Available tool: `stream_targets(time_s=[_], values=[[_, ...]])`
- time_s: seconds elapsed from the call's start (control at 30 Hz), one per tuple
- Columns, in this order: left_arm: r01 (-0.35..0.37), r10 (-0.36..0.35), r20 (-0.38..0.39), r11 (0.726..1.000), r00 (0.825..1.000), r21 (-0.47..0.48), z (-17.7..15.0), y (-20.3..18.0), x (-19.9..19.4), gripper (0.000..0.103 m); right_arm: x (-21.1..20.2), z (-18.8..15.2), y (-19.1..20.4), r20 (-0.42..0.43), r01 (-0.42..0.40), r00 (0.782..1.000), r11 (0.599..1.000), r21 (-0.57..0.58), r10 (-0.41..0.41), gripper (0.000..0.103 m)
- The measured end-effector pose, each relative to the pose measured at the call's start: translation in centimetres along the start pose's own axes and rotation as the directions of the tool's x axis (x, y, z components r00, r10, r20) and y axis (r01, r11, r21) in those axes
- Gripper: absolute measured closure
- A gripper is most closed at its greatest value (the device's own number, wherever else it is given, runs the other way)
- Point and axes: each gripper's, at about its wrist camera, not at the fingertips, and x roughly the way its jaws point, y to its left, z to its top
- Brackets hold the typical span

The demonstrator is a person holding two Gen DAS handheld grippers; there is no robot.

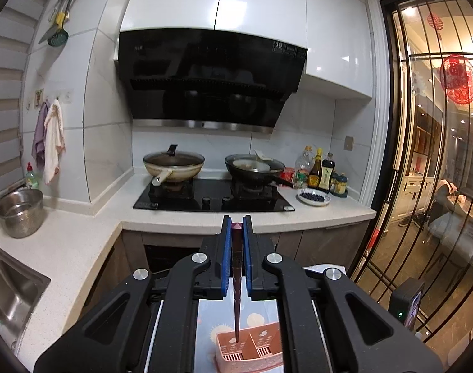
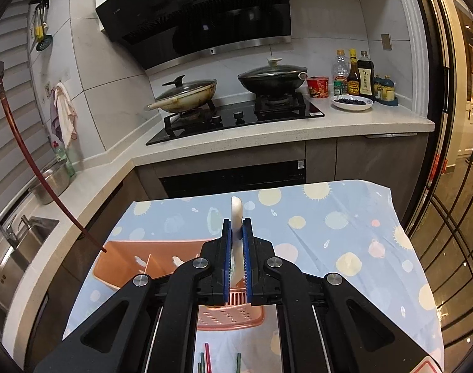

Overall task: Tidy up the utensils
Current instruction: 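Lower the chopstick into the pink holder while the right lowers the spoon into it, then open both tools and move them back over the table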

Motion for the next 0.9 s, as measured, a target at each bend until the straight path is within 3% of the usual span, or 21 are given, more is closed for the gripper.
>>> stream_targets(time_s=[0.23,0.4,0.47,0.57,0.63,0.9], values=[[-0.011,0.008,-0.112,1.0,0.994,-0.025,-3.9,0.5,3.0,0.096,2.2,-1.6,-0.2,-0.053,0.008,0.999,1.0,-0.017,-0.009,0.095],[-0.05,0.042,-0.148,0.998,0.988,-0.048,-6.1,1.3,3.5,0.093,1.2,-2.1,-0.1,-0.023,0.019,1.0,1.0,-0.018,-0.02,0.091],[-0.059,0.05,-0.156,0.997,0.987,-0.058,-6.7,1.6,3.2,0.079,0.4,-2.2,-0.2,-0.01,0.018,1.0,1.0,-0.014,-0.018,0.091],[-0.073,0.064,-0.158,0.996,0.985,-0.056,-7.6,1.8,2.2,0.069,-1.2,-2.6,-0.5,0.01,0.011,1.0,1.0,0.003,-0.011,0.087],[-0.074,0.064,-0.159,0.996,0.985,-0.055,-8.3,2.0,1.4,0.067,-2.5,-3.2,-0.7,0.019,0.009,1.0,1.0,0.012,-0.009,0.08],[-0.077,0.066,-0.231,0.996,0.971,-0.043,-13.5,1.5,-2.2,0.065,-7.3,-7.7,-0.8,-0.004,0.023,1.0,1.0,0.011,-0.022,0.079]])
